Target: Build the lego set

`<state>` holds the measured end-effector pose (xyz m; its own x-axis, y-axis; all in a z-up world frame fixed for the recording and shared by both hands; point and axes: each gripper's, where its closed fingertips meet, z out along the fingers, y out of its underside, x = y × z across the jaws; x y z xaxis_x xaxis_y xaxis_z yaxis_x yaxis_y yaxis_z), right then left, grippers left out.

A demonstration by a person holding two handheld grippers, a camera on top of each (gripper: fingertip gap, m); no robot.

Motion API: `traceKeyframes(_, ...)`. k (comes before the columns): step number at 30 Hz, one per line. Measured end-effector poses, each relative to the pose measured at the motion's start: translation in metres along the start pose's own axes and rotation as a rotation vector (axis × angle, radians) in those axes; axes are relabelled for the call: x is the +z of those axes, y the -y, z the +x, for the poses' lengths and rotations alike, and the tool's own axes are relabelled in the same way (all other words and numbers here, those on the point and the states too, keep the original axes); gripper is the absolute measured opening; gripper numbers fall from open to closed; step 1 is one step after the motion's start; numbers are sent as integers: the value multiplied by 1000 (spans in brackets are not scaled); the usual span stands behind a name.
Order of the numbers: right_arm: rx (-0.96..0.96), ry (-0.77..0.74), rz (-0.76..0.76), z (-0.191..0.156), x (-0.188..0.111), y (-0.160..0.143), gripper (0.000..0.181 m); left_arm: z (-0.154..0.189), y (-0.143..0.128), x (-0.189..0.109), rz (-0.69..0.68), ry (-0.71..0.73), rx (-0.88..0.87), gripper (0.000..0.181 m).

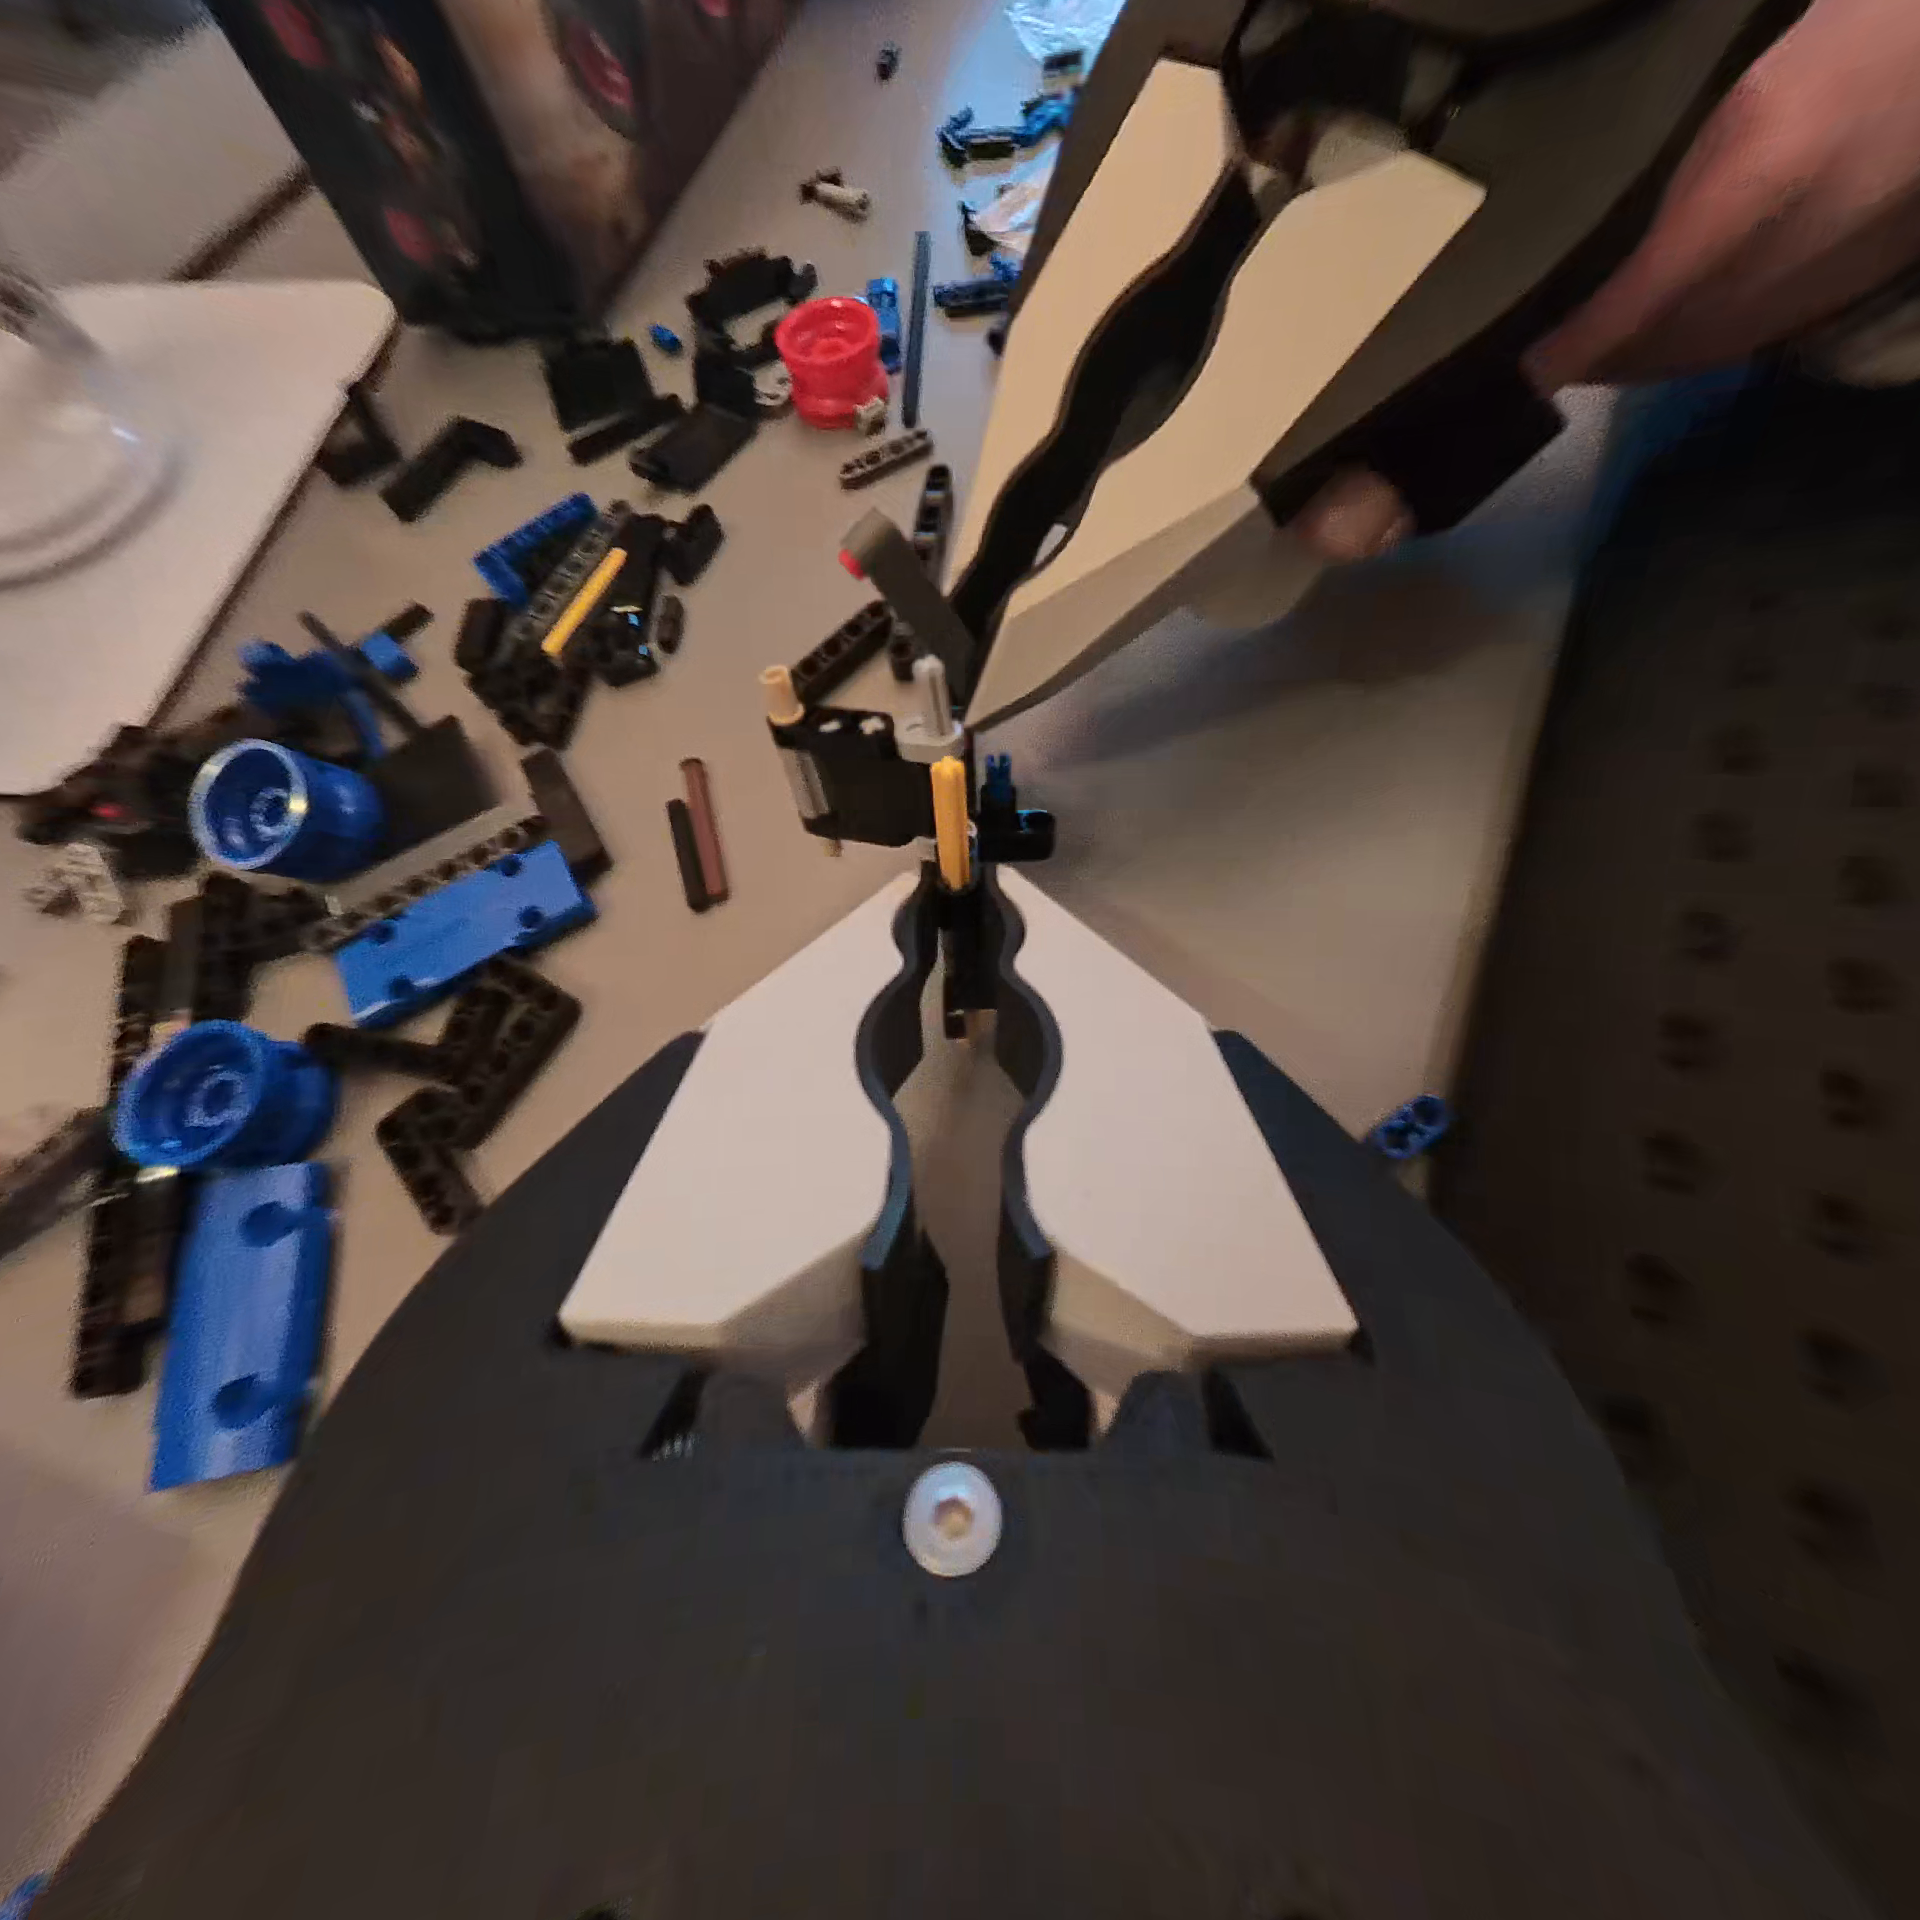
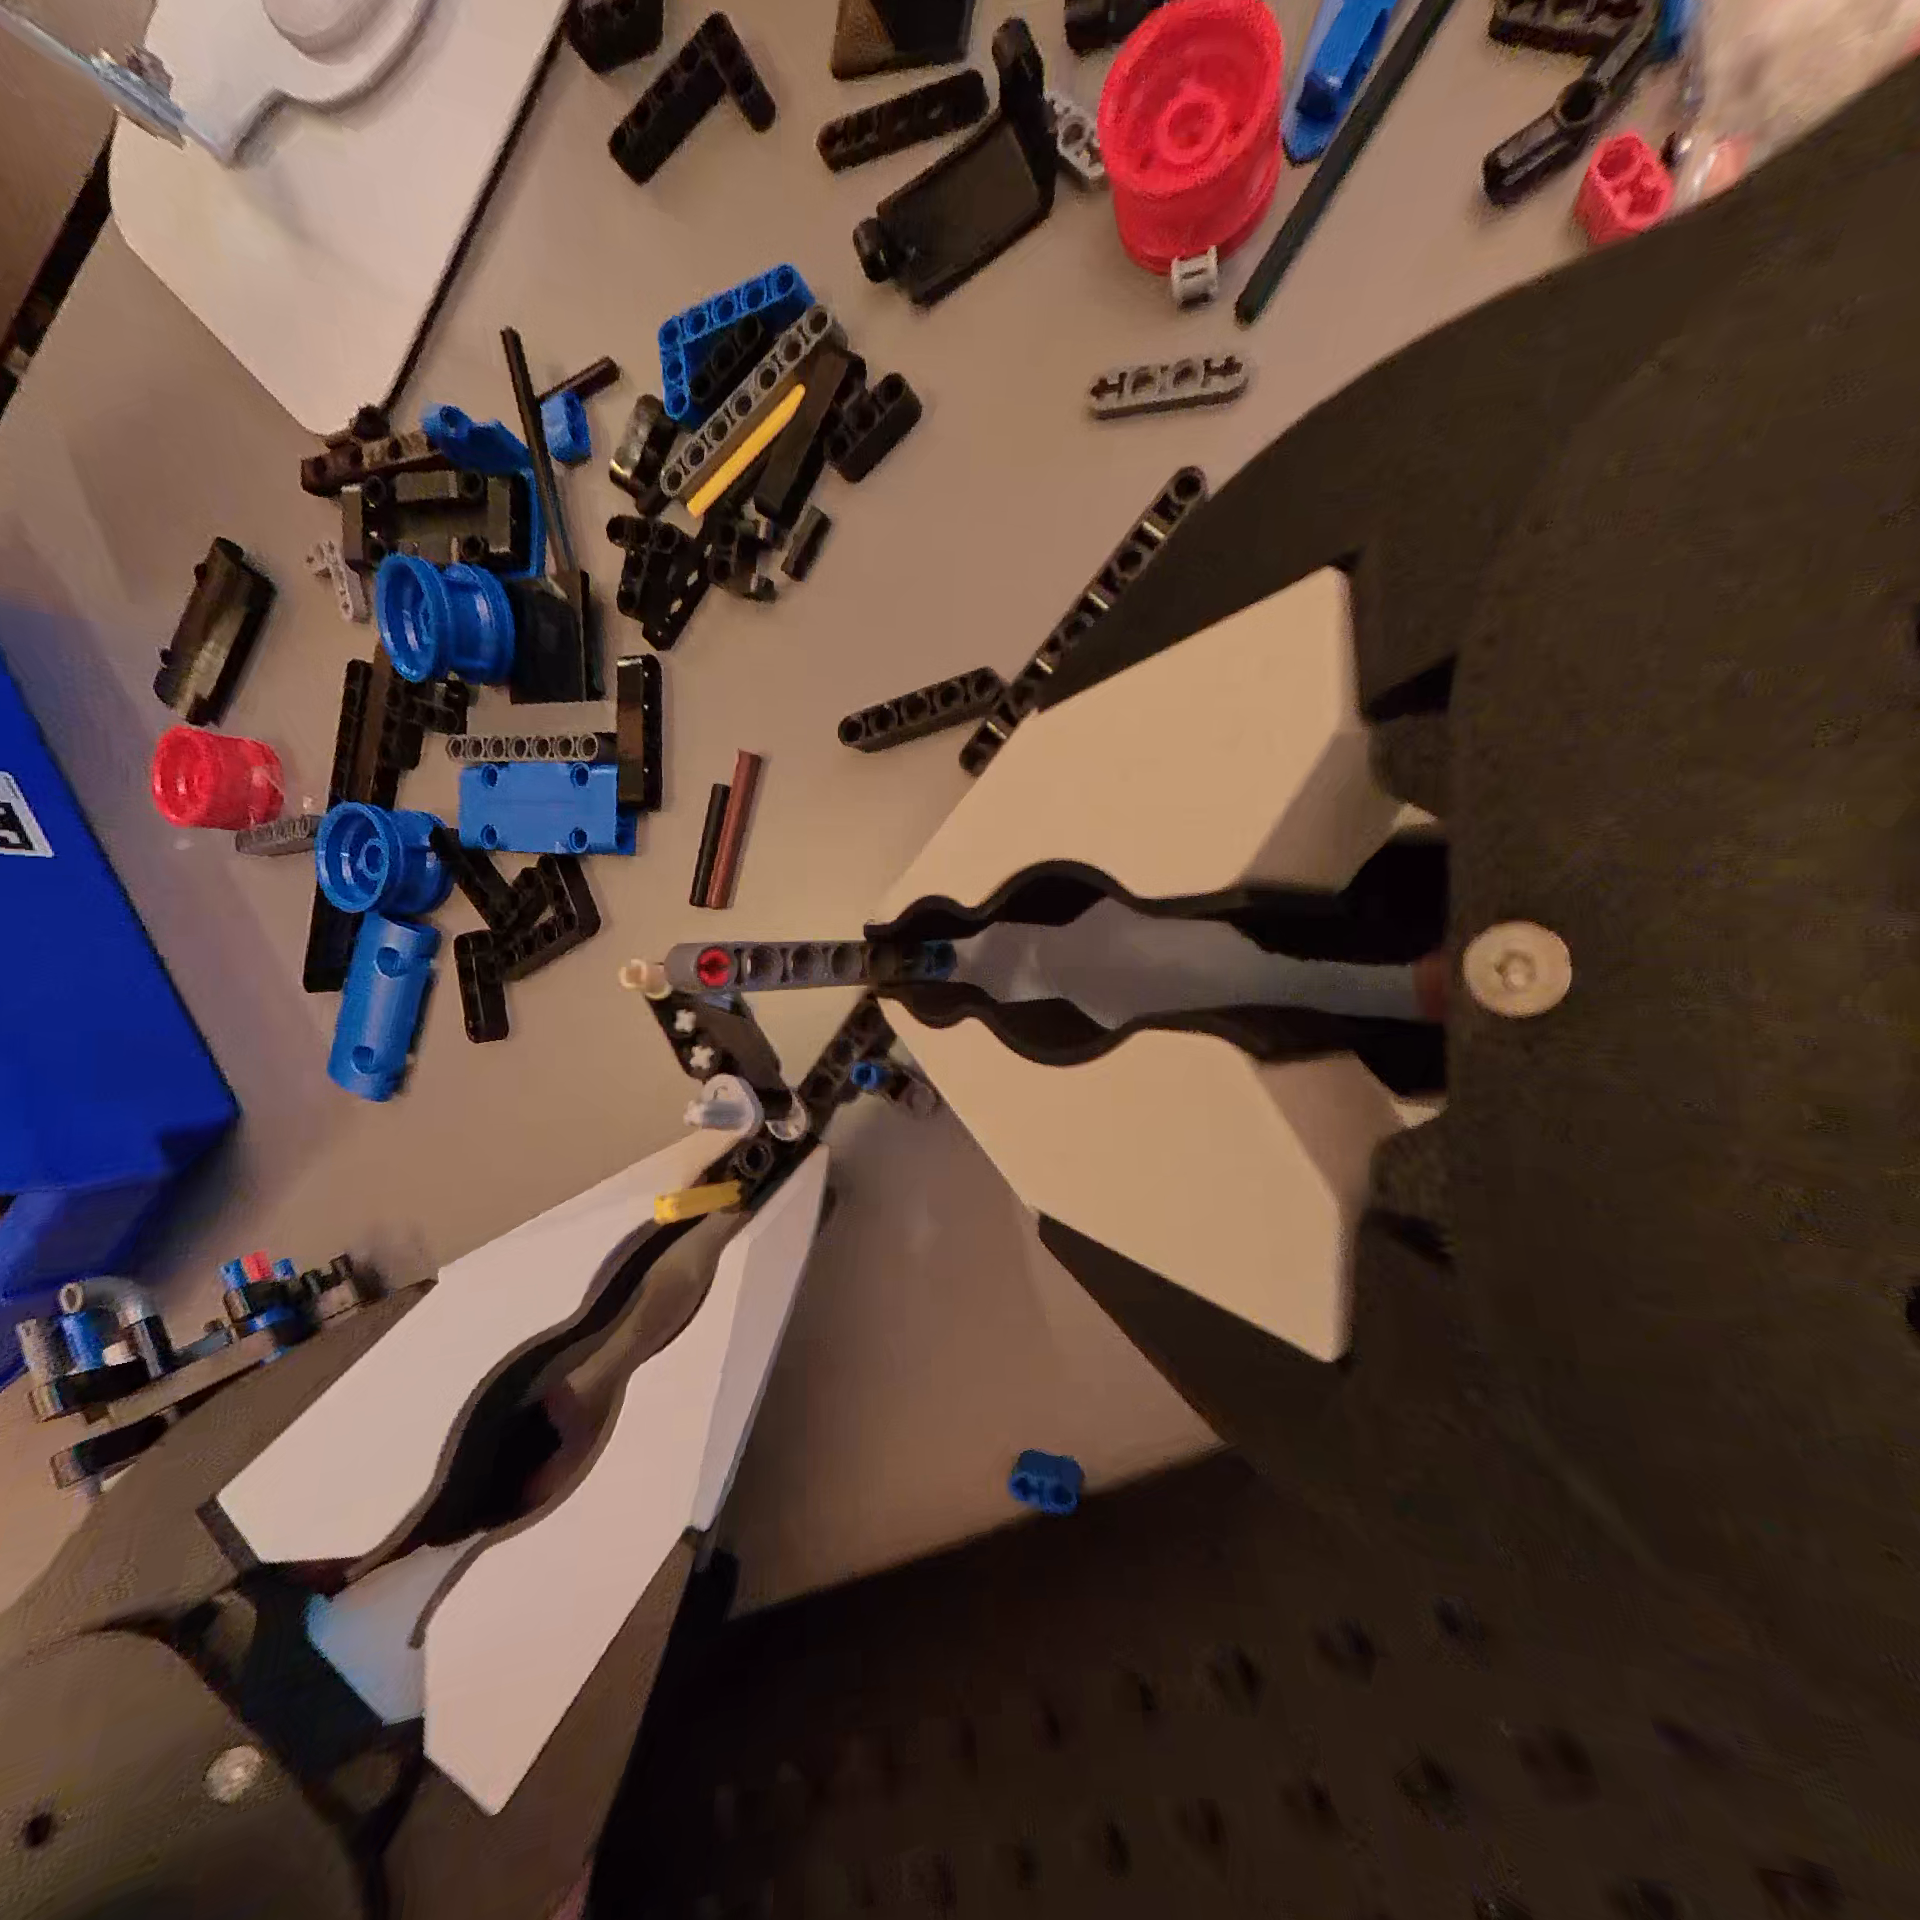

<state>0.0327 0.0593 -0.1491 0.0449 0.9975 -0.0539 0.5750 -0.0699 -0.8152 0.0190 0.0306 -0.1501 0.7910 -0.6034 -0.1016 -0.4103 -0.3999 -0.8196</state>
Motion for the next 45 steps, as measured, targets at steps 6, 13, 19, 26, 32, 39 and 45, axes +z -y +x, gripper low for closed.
traceKeyframes(6, 107, 104, -46, -14, 3, -9, 6, 1, -1, 5, -37, 139, 245, 6)
traceKeyframes(13, 173, 147, -77, -21, 1, -14, 6, 4, -2, 7, -61, 194, 369, 6)
traceKeyframes(19, 190, 124, -100, -22, 1, -18, 6, 8, -3, 9, -102, 258, 515, 7)
traceKeyframes(26, 154, 94, -119, -20, 1, -19, 6, 9, -2, 11, -97, 270, 556, 7)
traceKeyframes(32, 69, 100, -210, -18, 2, -20, 6, 8, -1, 12, -95, 272, 557, 7)
traceKeyframes(39, 25, 156, -308, -18, 3, -20, 6, 7, -1, 12, -91, 270, 549, 7)
traceKeyframes(45, -15, 281, -457, -18, 3, -22, 6, 5, -1, 13, -93, 275, 541, 7)
